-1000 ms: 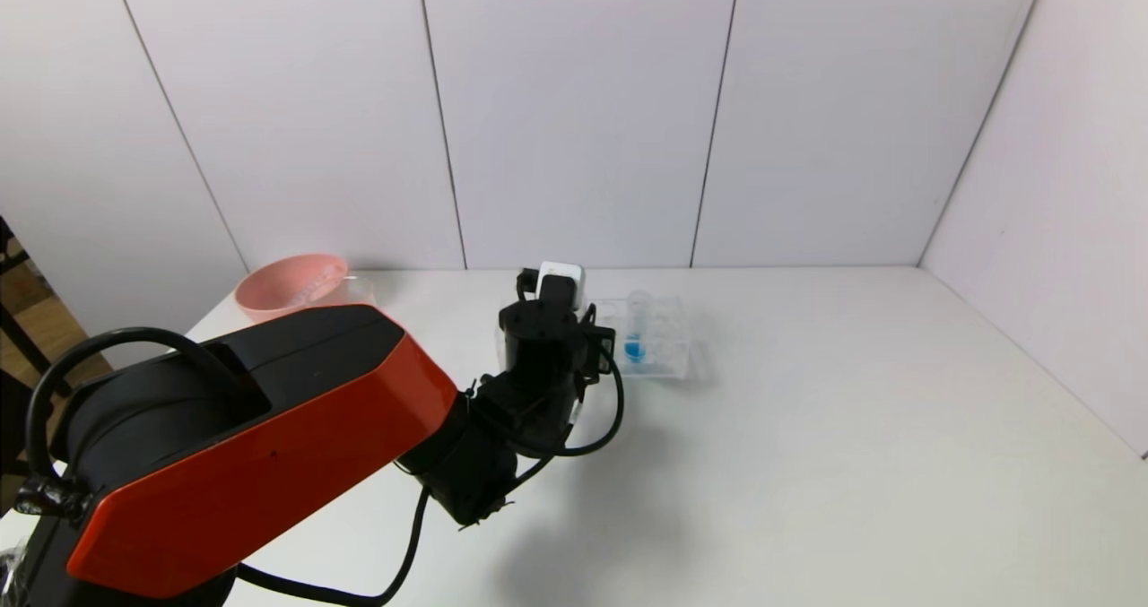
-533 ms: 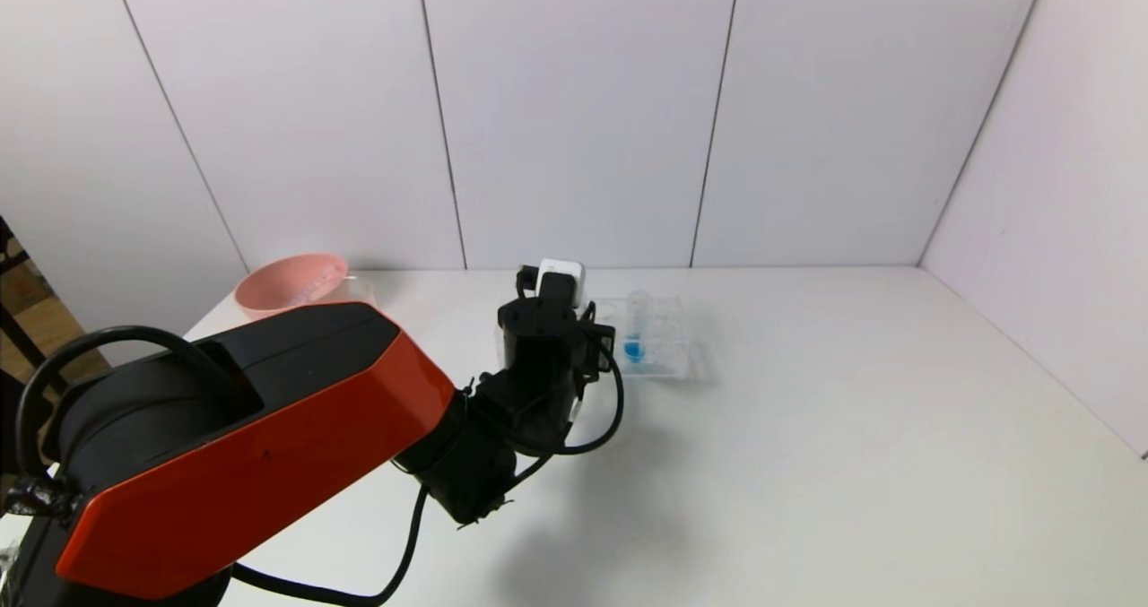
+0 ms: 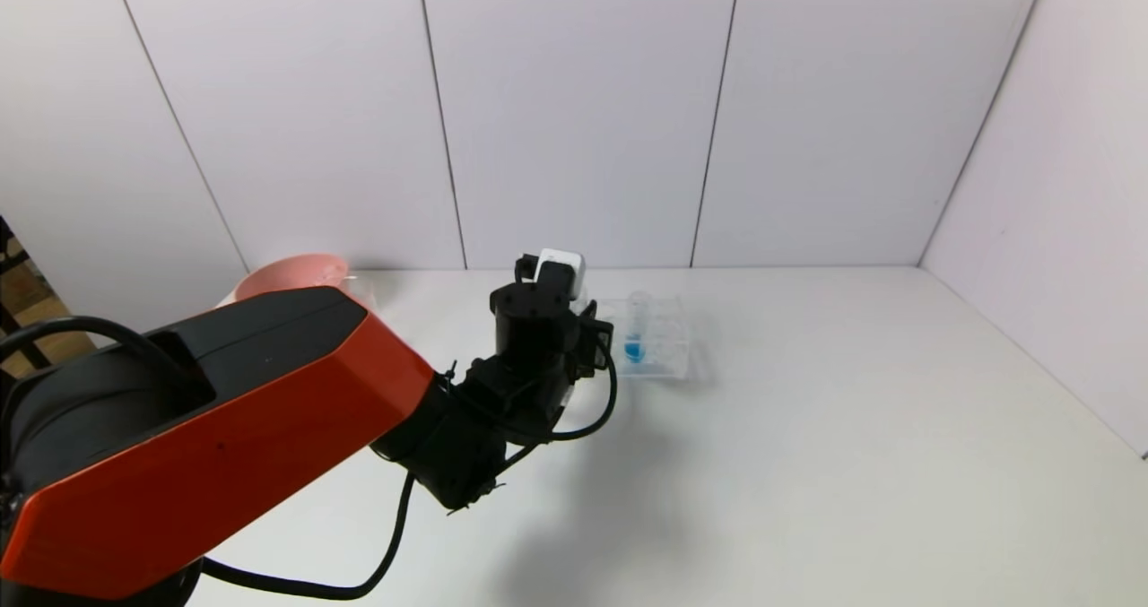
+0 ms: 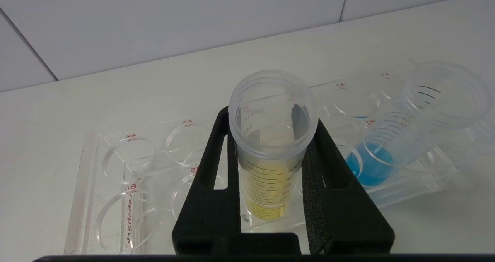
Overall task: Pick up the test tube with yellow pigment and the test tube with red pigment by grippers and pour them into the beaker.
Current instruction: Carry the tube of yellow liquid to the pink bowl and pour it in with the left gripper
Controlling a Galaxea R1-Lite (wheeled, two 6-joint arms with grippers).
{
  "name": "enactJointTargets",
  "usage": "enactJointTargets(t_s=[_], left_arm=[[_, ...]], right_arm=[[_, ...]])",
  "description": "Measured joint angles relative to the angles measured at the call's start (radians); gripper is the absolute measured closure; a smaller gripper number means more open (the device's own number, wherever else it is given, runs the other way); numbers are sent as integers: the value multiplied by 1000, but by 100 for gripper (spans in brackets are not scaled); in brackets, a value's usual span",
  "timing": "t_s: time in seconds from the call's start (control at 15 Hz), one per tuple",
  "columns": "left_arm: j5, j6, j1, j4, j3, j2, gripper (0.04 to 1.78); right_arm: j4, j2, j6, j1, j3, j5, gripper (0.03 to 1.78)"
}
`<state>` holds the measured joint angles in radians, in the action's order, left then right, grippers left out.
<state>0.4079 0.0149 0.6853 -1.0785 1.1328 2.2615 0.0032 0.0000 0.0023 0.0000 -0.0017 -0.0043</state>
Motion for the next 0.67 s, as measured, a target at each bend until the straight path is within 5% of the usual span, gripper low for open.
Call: enactJointTargets(t_s=[0.67], left_arm=[[-50,-6,-24,151,58,-52,136]], right_arm=[[0,0,0,0,0,0,170]])
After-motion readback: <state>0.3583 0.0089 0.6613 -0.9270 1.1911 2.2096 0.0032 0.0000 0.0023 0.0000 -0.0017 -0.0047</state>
